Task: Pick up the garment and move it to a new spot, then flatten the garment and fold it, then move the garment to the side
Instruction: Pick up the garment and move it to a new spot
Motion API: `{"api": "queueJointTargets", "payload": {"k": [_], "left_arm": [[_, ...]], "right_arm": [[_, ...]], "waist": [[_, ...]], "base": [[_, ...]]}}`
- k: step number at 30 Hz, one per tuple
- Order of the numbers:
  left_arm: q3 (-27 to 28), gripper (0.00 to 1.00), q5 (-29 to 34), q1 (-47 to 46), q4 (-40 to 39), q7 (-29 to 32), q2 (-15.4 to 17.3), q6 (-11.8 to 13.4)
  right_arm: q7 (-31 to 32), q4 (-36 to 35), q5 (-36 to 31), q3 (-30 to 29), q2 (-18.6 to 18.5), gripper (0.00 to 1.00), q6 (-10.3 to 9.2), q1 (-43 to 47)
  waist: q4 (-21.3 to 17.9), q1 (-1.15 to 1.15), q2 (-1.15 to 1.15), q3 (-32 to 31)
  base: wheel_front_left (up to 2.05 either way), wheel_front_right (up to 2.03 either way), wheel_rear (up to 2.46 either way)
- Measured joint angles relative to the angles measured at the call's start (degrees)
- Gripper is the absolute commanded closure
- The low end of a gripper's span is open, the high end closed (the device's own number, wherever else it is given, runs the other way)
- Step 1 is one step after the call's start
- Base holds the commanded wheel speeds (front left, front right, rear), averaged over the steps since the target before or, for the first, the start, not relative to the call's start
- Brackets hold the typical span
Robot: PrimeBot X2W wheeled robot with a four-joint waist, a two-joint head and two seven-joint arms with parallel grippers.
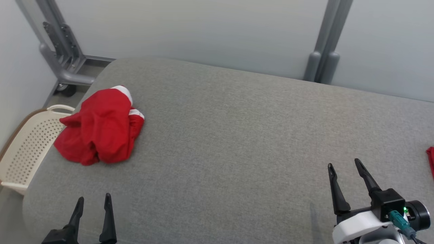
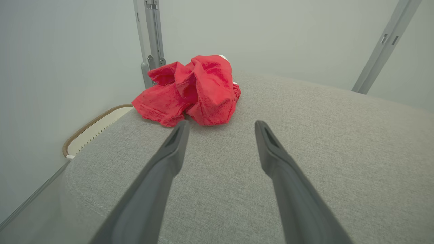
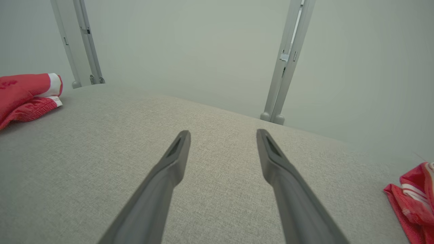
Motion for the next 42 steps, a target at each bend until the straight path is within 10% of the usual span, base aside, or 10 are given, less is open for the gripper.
{"api": "queueJointTargets", "payload": {"k": [16, 30, 42], "left_arm": [[2.98, 0.00, 0.05, 0.89, -0.96, -0.01, -0.58, 0.02], [2.08, 0.00, -8.54, -26.94, 13.12, 14.07, -0.51, -1.42], [0.41, 0.00, -14.24, -49.01, 38.54, 29.82, 6.81, -3.11]], "right_arm": [[-0.01, 1.89, 0.66, 5.11, 0.09, 0.00, 0.00, -2.32], [-0.03, 0.54, -3.82, 4.23, -1.34, 0.00, 0.00, -8.84], [-0.04, -1.21, -5.55, 5.56, -3.75, 0.00, 0.00, -16.58]], "waist": [[10.95, 0.00, 0.00, -1.35], [9.82, 0.00, 0.00, 5.94], [3.62, 0.01, 0.00, 18.89]], "base": [[0.00, 0.00, 0.00], [0.00, 0.00, 0.00], [0.00, 0.00, 0.00]]}}
